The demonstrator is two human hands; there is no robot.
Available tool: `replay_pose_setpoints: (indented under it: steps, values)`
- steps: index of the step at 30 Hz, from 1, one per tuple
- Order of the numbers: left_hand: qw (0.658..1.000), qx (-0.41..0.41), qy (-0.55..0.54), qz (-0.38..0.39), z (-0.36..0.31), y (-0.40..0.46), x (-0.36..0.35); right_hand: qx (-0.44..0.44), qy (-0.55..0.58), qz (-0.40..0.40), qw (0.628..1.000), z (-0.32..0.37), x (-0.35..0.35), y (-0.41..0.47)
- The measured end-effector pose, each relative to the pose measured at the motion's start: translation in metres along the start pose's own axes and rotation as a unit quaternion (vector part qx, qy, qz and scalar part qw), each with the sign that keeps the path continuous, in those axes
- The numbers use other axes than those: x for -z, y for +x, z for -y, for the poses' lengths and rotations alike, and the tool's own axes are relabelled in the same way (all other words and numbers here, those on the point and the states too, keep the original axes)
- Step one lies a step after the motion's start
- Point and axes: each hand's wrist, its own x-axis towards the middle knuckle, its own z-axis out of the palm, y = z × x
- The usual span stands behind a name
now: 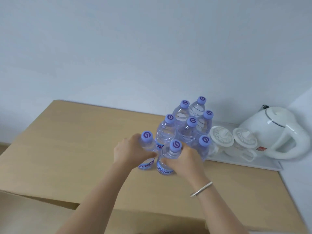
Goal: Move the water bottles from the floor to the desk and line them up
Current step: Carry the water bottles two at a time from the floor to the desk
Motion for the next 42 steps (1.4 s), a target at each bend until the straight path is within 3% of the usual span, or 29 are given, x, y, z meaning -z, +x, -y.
replay_pose_setpoints:
  steps: [7, 10, 13, 17, 22, 27, 32, 42]
  values:
    - [0.999, -0.049, 0.0, 0.004, 0.01, 0.006, 0.002, -0.006, 0.037, -0.027, 0.999, -0.003, -0.013, 0.003]
    - [0.997, -0.049, -0.048, 0.018, 0.018, 0.002, -0.003, 0.001, 0.047, -0.034, 0.998, -0.008, -0.019, -0.002]
    - [0.993, 0.006, -0.079, 0.085, 0.03, -0.001, -0.016, -0.01, 0.053, -0.032, 0.998, -0.014, -0.023, -0.016]
    - [0.983, 0.026, 0.044, 0.176, 0.038, -0.019, -0.038, -0.03, 0.023, -0.04, 0.998, -0.03, -0.021, -0.04]
    - [0.975, -0.07, 0.044, 0.205, 0.005, -0.047, -0.06, -0.054, -0.096, -0.027, 0.994, -0.063, 0.003, -0.077]
    - [0.957, -0.189, 0.037, 0.217, -0.054, -0.088, -0.087, -0.106, -0.121, -0.04, 0.986, -0.11, 0.043, -0.138]
    - [0.906, -0.351, 0.048, 0.232, -0.118, -0.171, -0.124, -0.192, -0.103, -0.067, 0.974, -0.169, 0.094, -0.236]
    - [0.813, -0.499, 0.114, 0.278, -0.226, -0.35, -0.226, -0.365, -0.07, -0.164, 0.914, -0.292, 0.173, -0.439]
